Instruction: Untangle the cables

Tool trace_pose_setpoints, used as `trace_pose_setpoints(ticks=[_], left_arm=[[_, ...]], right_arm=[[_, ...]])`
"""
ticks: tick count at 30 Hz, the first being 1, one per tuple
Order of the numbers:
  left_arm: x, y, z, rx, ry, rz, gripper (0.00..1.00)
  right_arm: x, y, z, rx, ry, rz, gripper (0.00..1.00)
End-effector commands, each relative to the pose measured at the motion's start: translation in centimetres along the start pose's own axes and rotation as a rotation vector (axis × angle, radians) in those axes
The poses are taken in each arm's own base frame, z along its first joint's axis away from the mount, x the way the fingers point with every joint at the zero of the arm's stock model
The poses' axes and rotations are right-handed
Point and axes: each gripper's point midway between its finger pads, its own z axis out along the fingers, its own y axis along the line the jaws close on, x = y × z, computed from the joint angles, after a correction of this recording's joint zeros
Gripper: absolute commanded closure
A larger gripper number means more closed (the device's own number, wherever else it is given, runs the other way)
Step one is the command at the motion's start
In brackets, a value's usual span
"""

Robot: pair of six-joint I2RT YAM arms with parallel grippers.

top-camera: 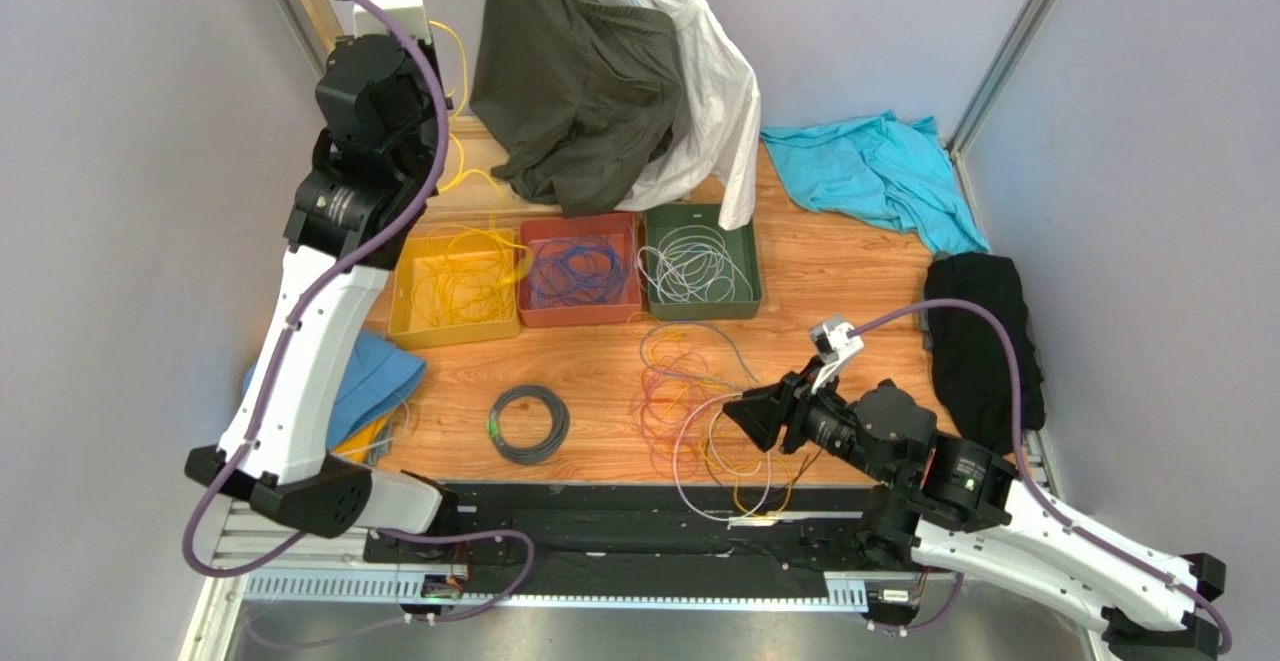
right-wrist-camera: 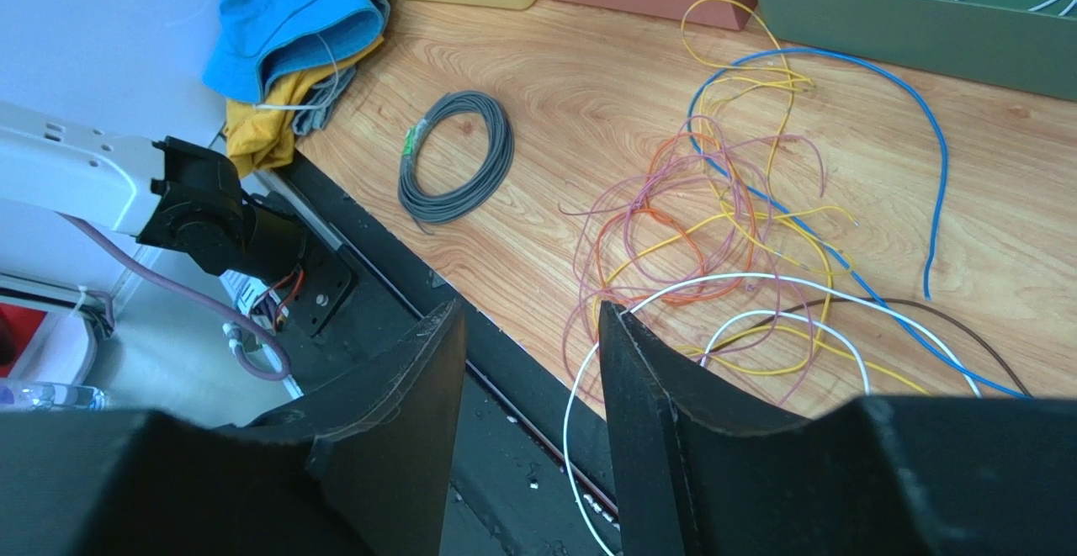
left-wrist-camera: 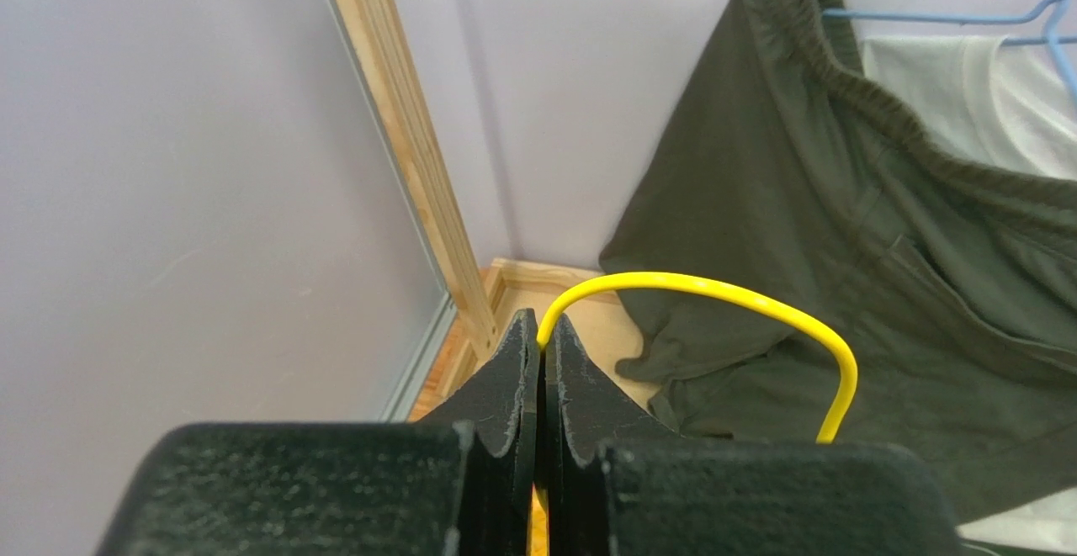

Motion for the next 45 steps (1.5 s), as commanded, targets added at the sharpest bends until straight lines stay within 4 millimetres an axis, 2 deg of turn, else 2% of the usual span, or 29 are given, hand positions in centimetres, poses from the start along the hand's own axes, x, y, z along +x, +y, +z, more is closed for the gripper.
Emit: trace_pose_setpoints(ticks=[1, 6, 10, 11, 13, 14, 16, 17, 19, 20, 21, 22, 25, 27, 29, 31, 33, 36, 40, 43, 45], left_arm=[[-0.7, 0.8, 1.7, 0.012, -0.016, -0.089, 1.00], [0.2, 1.7, 3.5, -0.004, -0.001, -0.088, 1.00], [2.7, 1.6, 5.0, -0.006, 0.036, -0.088, 1.00], [4.5, 1.1, 5.5, 0.006, 0.069, -0.079, 1.00], [5.5, 0.9, 5.9, 0.010, 0.072, -0.107, 1.00], [7.2, 0.6, 6.2, 0.018, 0.102, -0.101, 1.00], [8.4, 0.3, 6.7, 0.016, 0.120, -0.108, 1.00], [9.7, 0.2, 7.0, 0.014, 0.146, -0.098, 1.00], [11.2, -0.2, 7.3, 0.017, 0.170, -0.099, 1.00], [12.7, -0.4, 7.5, 0.017, 0.200, -0.090, 1.00], [13.2, -0.5, 7.6, 0.016, 0.200, -0.099, 1.00], [14.8, -0.6, 7.7, 0.009, 0.229, -0.086, 1.00], [16.9, -0.4, 8.2, -0.006, 0.255, -0.088, 1.00], [17.8, 0.2, 8.6, -0.029, 0.276, -0.086, 1.00], [17.7, 1.3, 9.0, -0.058, 0.271, -0.094, 1.00], [17.0, 1.7, 9.1, -0.055, 0.260, -0.098, 1.00], [17.1, 1.9, 9.2, -0.058, 0.263, -0.074, 1.00], [20.3, 2.0, 9.5, -0.079, 0.326, -0.034, 1.00], [27.8, 2.5, 9.3, -0.116, 0.484, -0.012, 1.00], [31.9, 3.3, 8.7, -0.128, 0.577, -0.063, 1.00], [32.9, 3.3, 8.4, -0.134, 0.590, -0.091, 1.00]], right_arm=[[-0.2, -0.6, -0.5, 0.016, -0.022, -0.011, 0.53], [-0.3, -0.7, -0.1, 0.029, -0.020, -0.021, 0.53], [0.2, -0.9, 0.5, 0.042, -0.009, -0.025, 0.54], [0.4, -1.1, 0.6, 0.047, -0.005, -0.026, 0.54], [0.9, -1.4, 0.9, 0.060, 0.010, -0.031, 0.54], [1.0, -1.5, 0.9, 0.065, 0.014, -0.029, 0.54], [1.3, -1.8, 1.0, 0.074, 0.017, -0.028, 0.55], [1.4, -1.9, 1.0, 0.078, 0.017, -0.027, 0.55], [1.6, -2.2, 1.0, 0.085, 0.014, -0.024, 0.55], [1.7, -2.3, 1.0, 0.090, 0.013, -0.024, 0.55], [1.7, -2.4, 1.0, 0.090, 0.011, -0.023, 0.55], [1.9, -2.6, 1.0, 0.098, 0.013, -0.023, 0.55], [2.1, -2.9, 0.9, 0.104, 0.017, -0.022, 0.55], [2.2, -3.0, 0.8, 0.110, 0.017, -0.023, 0.55], [2.3, -3.1, 0.8, 0.112, 0.021, -0.023, 0.55], [2.3, -3.2, 0.8, 0.116, 0.018, -0.021, 0.55], [2.5, -3.3, 1.0, 0.120, 0.021, -0.026, 0.55], [2.9, -3.3, 1.4, 0.117, 0.028, -0.017, 0.56], [3.3, -3.2, 1.6, 0.113, 0.045, -0.014, 0.56], [3.2, -3.4, 1.4, 0.119, 0.039, -0.017, 0.56], [3.1, -3.4, 1.3, 0.119, 0.034, -0.019, 0.56]])
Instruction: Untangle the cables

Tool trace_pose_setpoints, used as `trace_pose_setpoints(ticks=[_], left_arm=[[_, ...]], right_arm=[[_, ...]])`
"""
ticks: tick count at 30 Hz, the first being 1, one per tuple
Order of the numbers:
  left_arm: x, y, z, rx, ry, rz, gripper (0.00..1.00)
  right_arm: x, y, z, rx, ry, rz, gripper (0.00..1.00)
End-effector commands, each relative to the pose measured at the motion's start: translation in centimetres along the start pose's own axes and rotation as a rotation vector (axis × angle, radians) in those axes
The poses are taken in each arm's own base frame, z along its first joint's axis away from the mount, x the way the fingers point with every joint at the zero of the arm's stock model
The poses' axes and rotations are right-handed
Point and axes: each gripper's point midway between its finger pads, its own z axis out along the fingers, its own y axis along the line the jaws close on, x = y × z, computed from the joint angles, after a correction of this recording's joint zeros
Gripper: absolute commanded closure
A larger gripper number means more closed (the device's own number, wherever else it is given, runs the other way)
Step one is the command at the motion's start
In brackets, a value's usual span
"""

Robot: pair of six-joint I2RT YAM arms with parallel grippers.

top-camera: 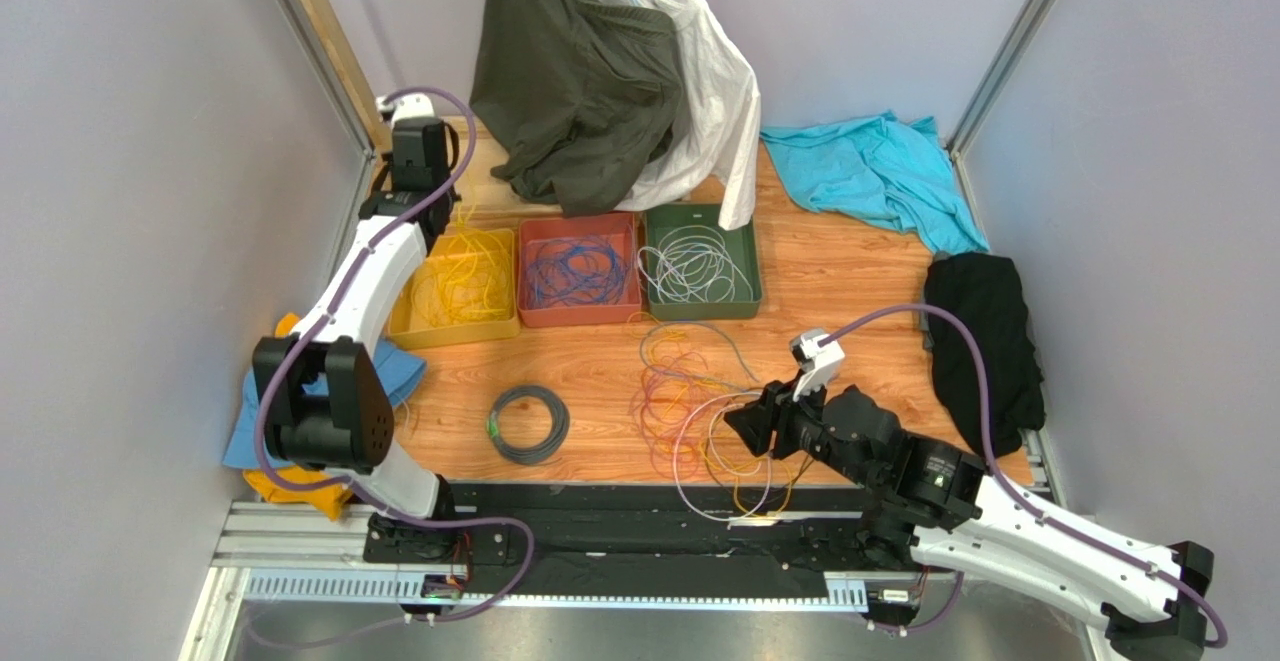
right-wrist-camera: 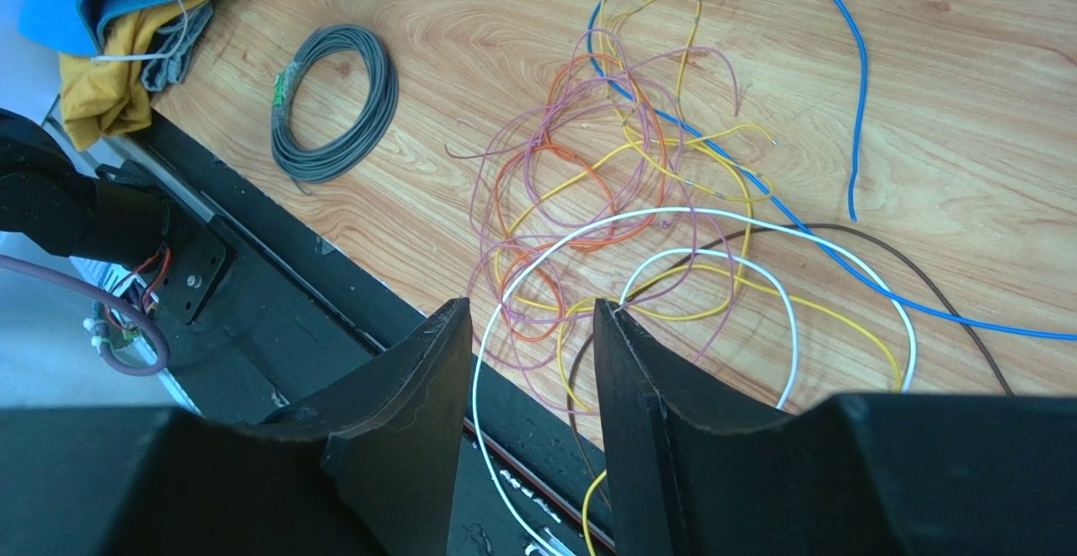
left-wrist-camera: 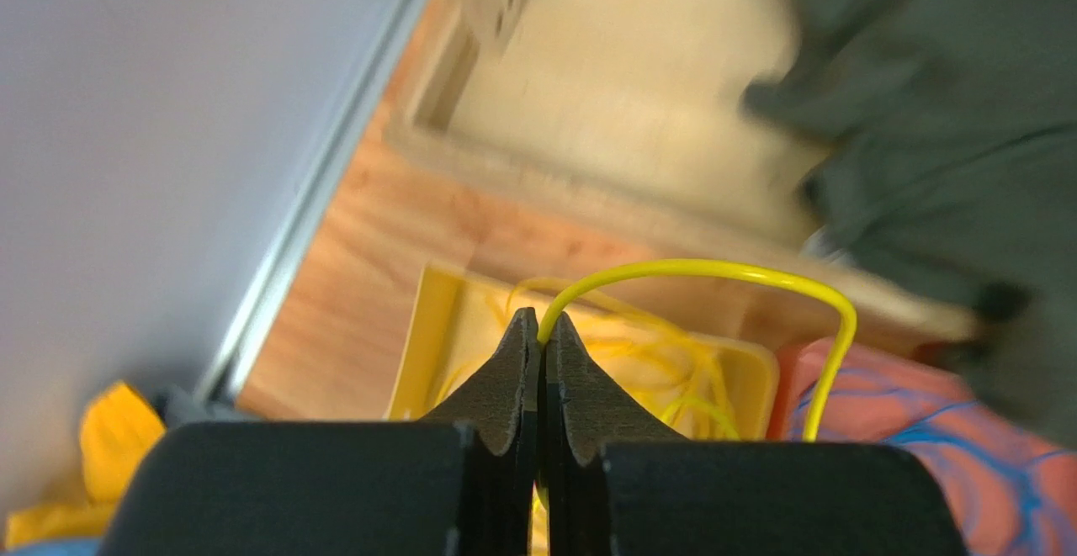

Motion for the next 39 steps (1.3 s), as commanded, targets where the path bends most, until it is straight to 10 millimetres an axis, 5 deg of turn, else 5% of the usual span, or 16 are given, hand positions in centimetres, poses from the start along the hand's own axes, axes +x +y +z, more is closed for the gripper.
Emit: trace_pose_setpoints(ticks=[1, 2, 6, 7, 12, 15, 18, 20, 22, 27, 29, 33, 39], left_arm=[[4.1, 0.7, 1.2, -0.007, 0.090, -0.070, 0.97], [4.5, 0.8, 1.1, -0.007, 0.098, -0.071, 0.75], [5.2, 1.3, 0.5, -0.021, 0.102, -0.081, 0.29], [5.0, 1.6, 0.3, -0.025, 0.095, -0.085, 0.08], [1.1, 2.3, -3.5, 0.009, -0.008, -0.172, 0.03], [-2.0, 1.1, -7.8, 0.157, -0.103, -0.280, 0.02], [-2.7, -2.4, -12.6, 0.335, -0.165, -0.296, 0.02], [-0.5, -6.2, -15.4, 0.467, -0.145, -0.257, 0.02], [3.9, -10.3, -17.2, 0.595, -0.062, -0.216, 0.03], [14.4, -16.8, -20.0, 0.812, 0.151, -0.185, 0.15], [16.7, -19.5, -22.2, 0.908, 0.174, -0.155, 0.16], [21.3, -21.1, -23.8, 0.935, 0.228, -0.035, 0.14], [23.8, -20.2, -24.5, 0.970, 0.236, -0.098, 0.01]], right_arm=[[-1.2, 0.4, -0.2, -0.017, -0.051, 0.016, 0.56], [-1.2, 0.4, -0.2, -0.017, -0.051, 0.013, 0.56], [-1.2, 0.4, -0.1, -0.011, -0.050, 0.012, 0.56], [-1.2, 0.5, 0.0, -0.014, -0.047, 0.015, 0.56], [-0.9, 0.6, 0.3, -0.017, -0.037, 0.020, 0.56], [-1.0, 0.6, 0.5, -0.010, -0.043, 0.022, 0.56], [-1.2, 0.2, 0.6, 0.014, -0.054, 0.023, 0.56], [-1.4, -0.3, 0.7, 0.042, -0.070, 0.030, 0.56], [-1.5, -0.9, 0.8, 0.072, -0.083, 0.033, 0.56], [-1.2, -2.1, 0.9, 0.140, -0.079, 0.043, 0.57], [-0.9, -2.5, 0.9, 0.165, -0.072, 0.072, 0.57], [-0.2, -4.3, 0.6, 0.252, -0.087, 0.141, 0.57], [-0.1, -6.1, 0.1, 0.318, -0.160, 0.240, 0.53]])
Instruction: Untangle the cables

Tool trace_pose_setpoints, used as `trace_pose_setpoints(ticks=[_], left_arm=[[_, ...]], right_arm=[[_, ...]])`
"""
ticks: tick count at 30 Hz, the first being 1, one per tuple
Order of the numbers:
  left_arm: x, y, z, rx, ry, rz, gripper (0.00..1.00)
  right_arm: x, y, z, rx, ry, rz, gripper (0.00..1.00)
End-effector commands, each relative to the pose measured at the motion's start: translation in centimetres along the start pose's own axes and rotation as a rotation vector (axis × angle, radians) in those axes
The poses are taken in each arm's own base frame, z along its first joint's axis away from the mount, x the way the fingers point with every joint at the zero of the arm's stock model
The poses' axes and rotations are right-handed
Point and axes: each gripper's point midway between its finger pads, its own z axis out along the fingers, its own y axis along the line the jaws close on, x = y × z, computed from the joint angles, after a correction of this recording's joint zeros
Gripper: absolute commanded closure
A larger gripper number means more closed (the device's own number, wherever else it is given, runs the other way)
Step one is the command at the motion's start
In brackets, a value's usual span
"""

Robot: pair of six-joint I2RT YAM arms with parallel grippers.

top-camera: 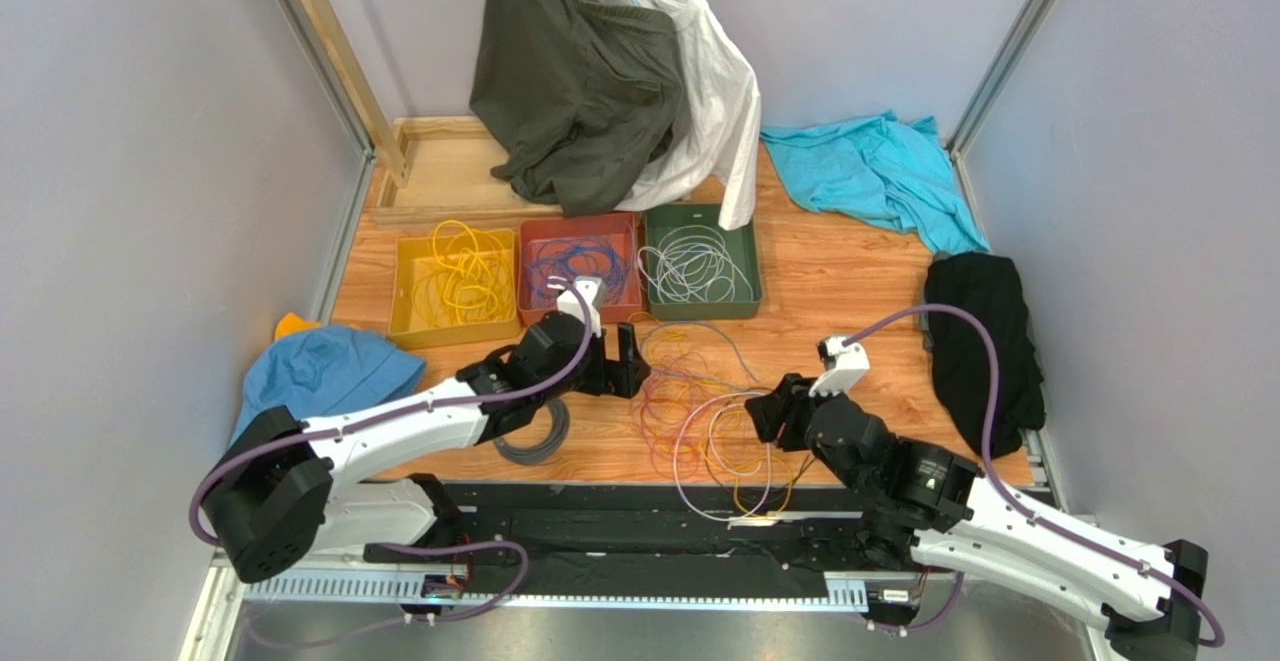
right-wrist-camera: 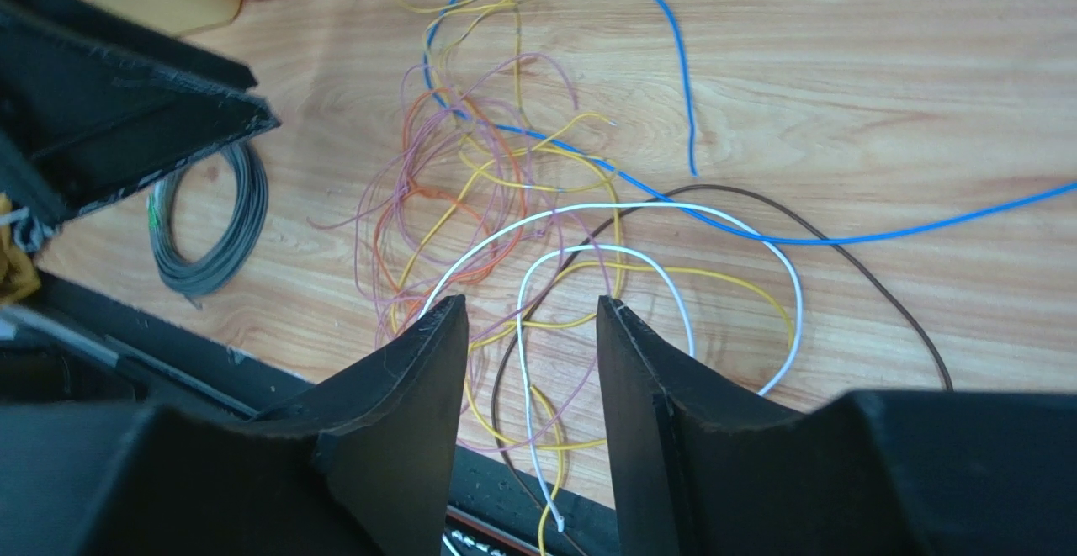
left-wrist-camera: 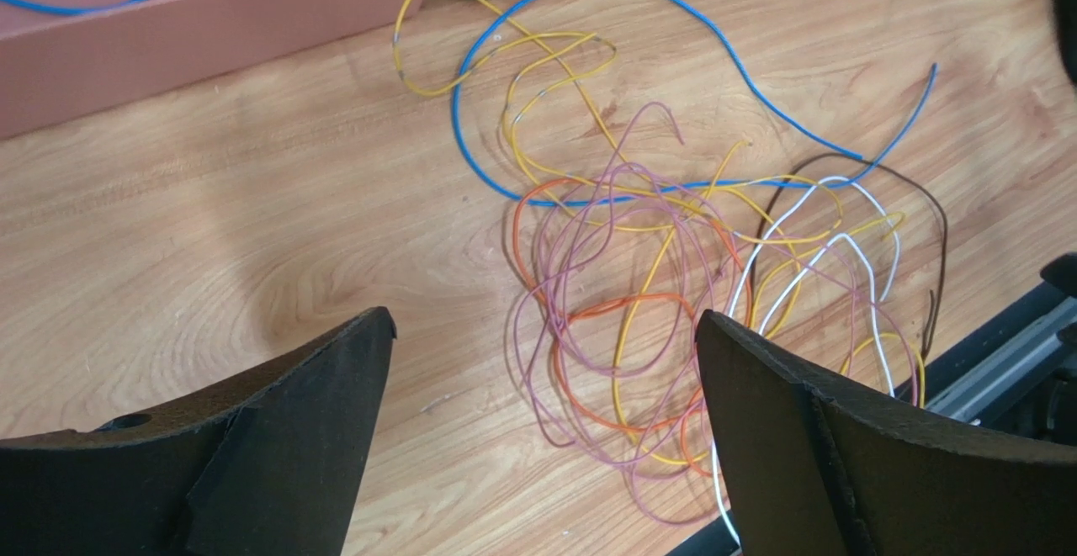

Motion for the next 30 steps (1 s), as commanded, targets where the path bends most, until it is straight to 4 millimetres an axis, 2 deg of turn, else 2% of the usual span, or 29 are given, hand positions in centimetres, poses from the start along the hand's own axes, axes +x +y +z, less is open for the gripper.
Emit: trace_pose_setpoints(ticks=[1, 6, 11, 12, 15, 17, 19, 20, 21, 23, 24, 26, 30], left_arm=[[-1.7, -1.4, -1.3, 0.089, -0.136, -0.066, 0.01], [0.8, -2.2, -1.6, 0.133, -0.096, -0.019, 0.01], [4.0, -2.6, -0.4, 0.143, -0.026, -0.027, 0.01], [3.8, -3.0, -0.4, 0.158, -0.038, -0.037, 0.01], [4.0, -2.8, -0.2, 0.150, -0.043, -0.038, 0.02], [3.6, -2.8, -0.3, 0.144, -0.059, -0.035, 0.02], [3.4, -2.8, -0.4, 0.145, -0.064, -0.028, 0.02], [3.3, -2.8, -0.5, 0.149, -0.067, -0.026, 0.02], [3.3, -2.7, -0.6, 0.145, -0.064, -0.021, 0.02], [3.3, -2.6, -0.8, 0.140, -0.070, -0.018, 0.02], [3.4, -2.4, -0.9, 0.137, -0.069, -0.018, 0.02], [3.5, -2.1, -1.1, 0.135, -0.074, -0.019, 0.02], [3.8, -1.7, -1.2, 0.128, -0.077, -0.025, 0.02]], right_arm=[[-0.8, -1.7, 0.0, 0.077, -0.084, 0.115, 0.52], [0.3, -3.3, 0.7, 0.128, -0.097, 0.126, 0.48], [1.1, -4.4, 1.7, 0.229, -0.051, 0.084, 0.47], [1.9, -5.0, 2.1, 0.273, -0.016, 0.059, 0.47], [0.8, -5.6, 3.0, 0.345, -0.022, 0.073, 0.48], [-1.7, -4.9, 4.1, 0.330, -0.077, 0.103, 0.48], [-2.6, -4.7, 5.2, 0.318, -0.078, 0.104, 0.49], [-4.7, -4.6, 5.9, 0.313, -0.125, 0.114, 0.49], [-4.0, -4.8, 7.0, 0.324, -0.077, 0.097, 0.50], [-4.9, -5.1, 8.5, 0.341, -0.051, 0.093, 0.51], [-4.9, -4.6, 9.8, 0.340, 0.000, 0.057, 0.53], [-4.9, -4.4, 11.1, 0.349, 0.031, 0.022, 0.53], [-5.0, -2.4, 14.8, 0.300, 0.112, -0.043, 0.53]])
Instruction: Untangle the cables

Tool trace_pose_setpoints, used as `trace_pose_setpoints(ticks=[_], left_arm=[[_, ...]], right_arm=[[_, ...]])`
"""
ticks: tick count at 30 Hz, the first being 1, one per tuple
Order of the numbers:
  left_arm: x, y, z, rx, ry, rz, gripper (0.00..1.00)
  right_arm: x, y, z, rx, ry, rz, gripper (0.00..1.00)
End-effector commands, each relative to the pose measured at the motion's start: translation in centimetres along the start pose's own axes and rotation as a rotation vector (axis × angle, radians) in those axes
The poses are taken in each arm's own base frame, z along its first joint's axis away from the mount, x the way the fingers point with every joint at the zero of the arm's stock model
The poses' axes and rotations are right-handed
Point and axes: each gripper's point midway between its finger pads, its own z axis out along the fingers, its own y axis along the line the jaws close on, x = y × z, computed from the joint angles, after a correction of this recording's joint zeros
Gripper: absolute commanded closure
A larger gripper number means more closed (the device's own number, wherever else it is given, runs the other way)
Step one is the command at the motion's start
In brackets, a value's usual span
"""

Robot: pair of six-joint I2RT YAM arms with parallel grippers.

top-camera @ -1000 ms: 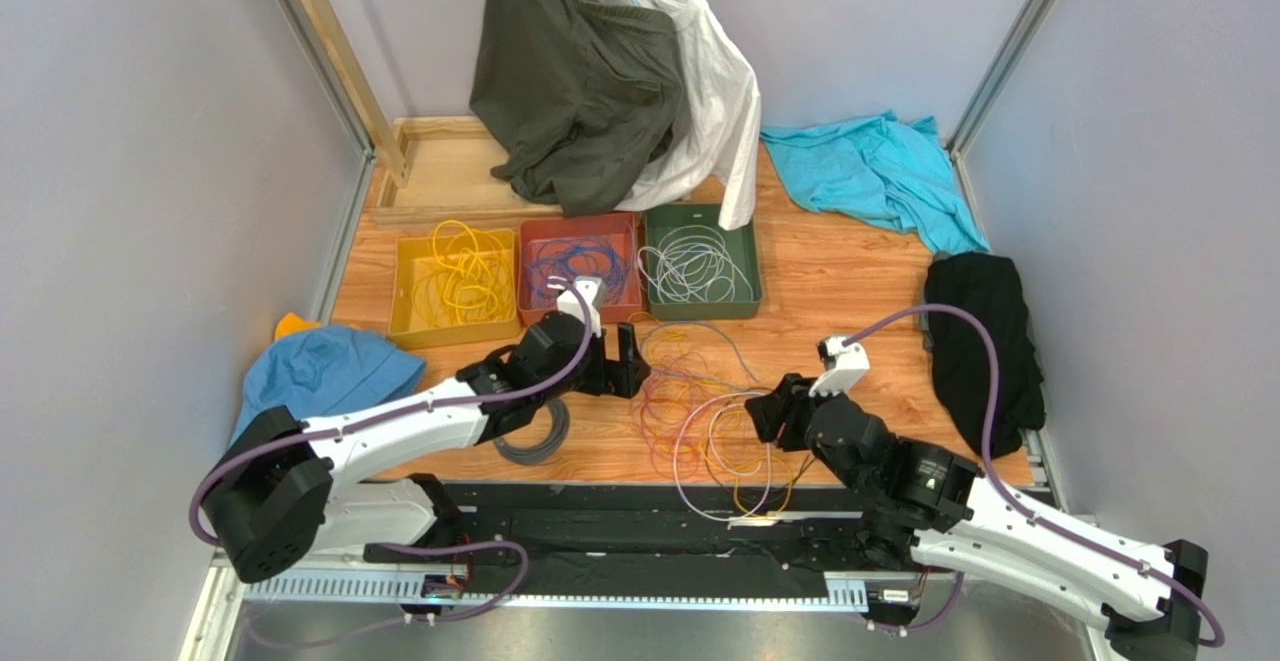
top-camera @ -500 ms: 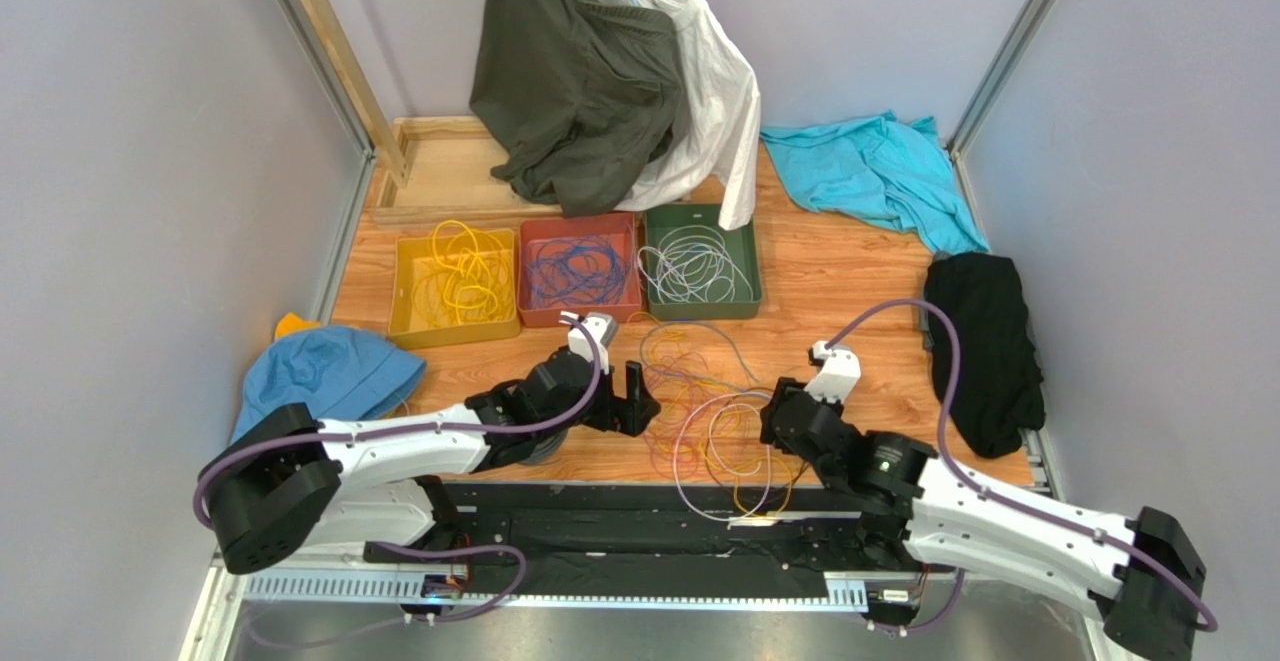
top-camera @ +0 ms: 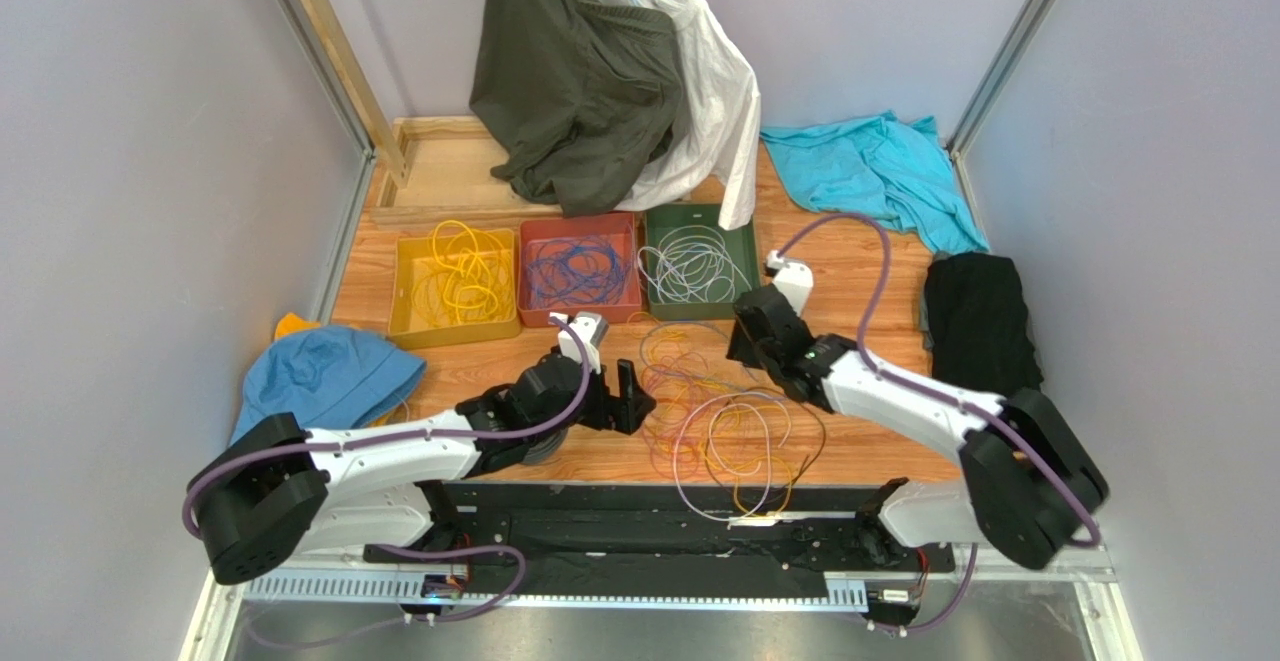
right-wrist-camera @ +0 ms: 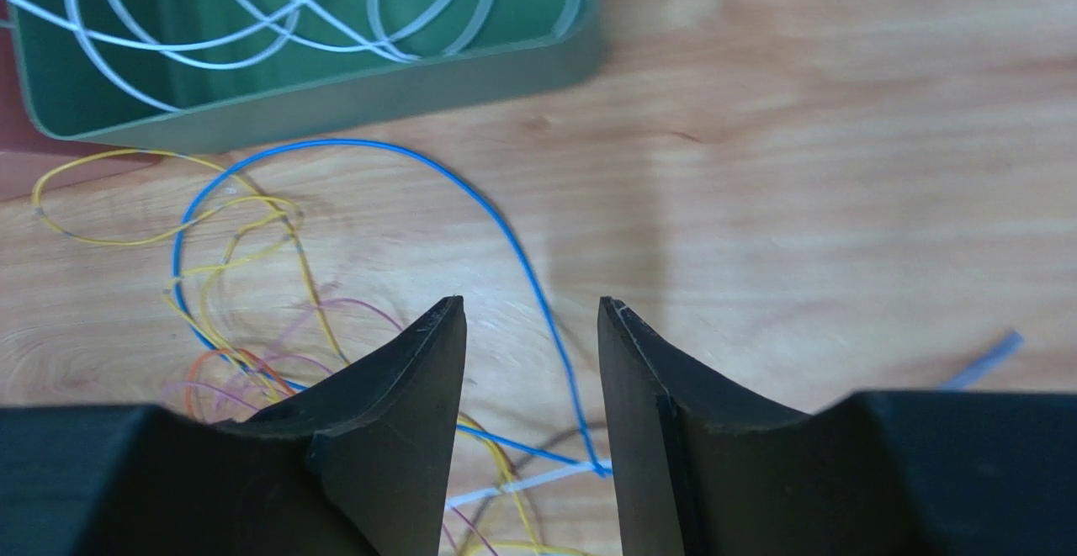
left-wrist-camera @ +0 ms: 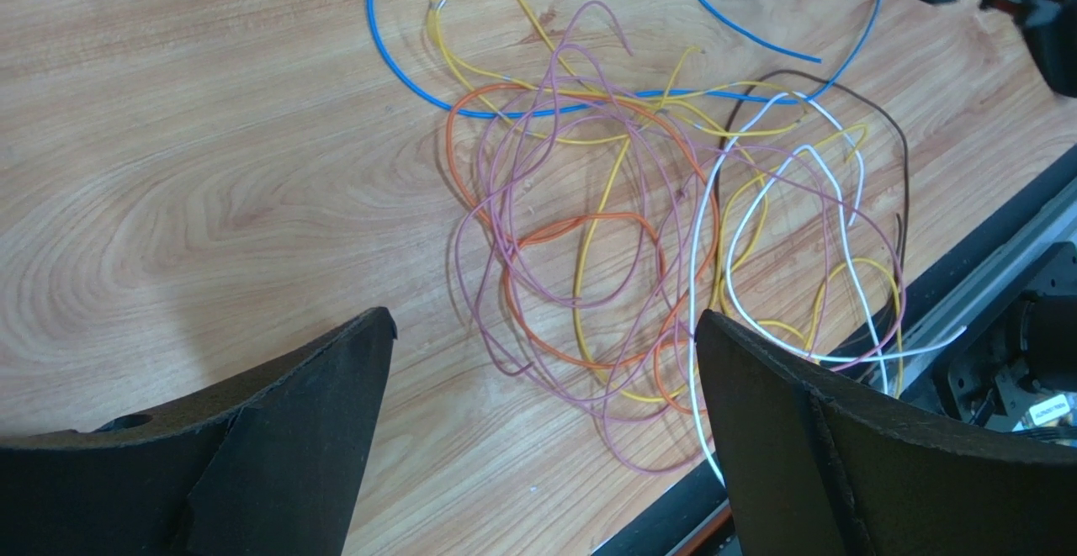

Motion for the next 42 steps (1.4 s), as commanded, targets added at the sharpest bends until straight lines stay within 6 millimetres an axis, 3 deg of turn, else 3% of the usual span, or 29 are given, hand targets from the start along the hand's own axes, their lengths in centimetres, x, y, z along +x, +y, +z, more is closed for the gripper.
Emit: trace_pose_setpoints(ticks=[1, 5, 10, 16, 25, 28, 30, 33, 42], left_arm=[[-0.6, -0.2, -0.3, 0.015, -0.040, -0.008, 0.02], [-0.3, 0.1, -0.5, 0.008, -0.032, -0.004, 0.02], [-0.3, 0.3, -1.1, 0.005, -0.043, -0.009, 0.02], [-0.3, 0.6, -1.2, -0.001, -0.045, -0.001, 0.02], [0.5, -0.2, -0.3, 0.032, -0.010, -0.019, 0.02], [0.6, -0.2, -0.2, 0.032, -0.002, -0.021, 0.02], [0.6, -0.2, -0.2, 0.031, -0.003, -0.021, 0.02], [0.4, -0.2, -0.4, 0.029, -0.008, -0.023, 0.02], [-0.2, -0.3, -1.0, 0.030, -0.027, -0.030, 0.02]], right_arm=[[-2.2, 5.2, 1.8, -0.132, 0.011, -0.085, 0.54], [-0.4, 4.9, 4.6, -0.057, 0.075, -0.144, 0.56], [0.2, 3.6, 6.1, 0.019, 0.078, -0.167, 0.57], [1.0, 1.4, 4.5, 0.047, 0.078, -0.159, 0.57], [4.6, -1.5, 3.6, 0.074, 0.140, -0.152, 0.57], [5.5, -1.6, 3.5, 0.073, 0.162, -0.151, 0.62], [5.8, -1.8, 3.3, 0.074, 0.169, -0.152, 0.76], [5.9, -1.9, 2.6, 0.076, 0.179, -0.159, 0.99], [2.4, -1.1, -2.4, 0.005, 0.076, -0.142, 1.00]])
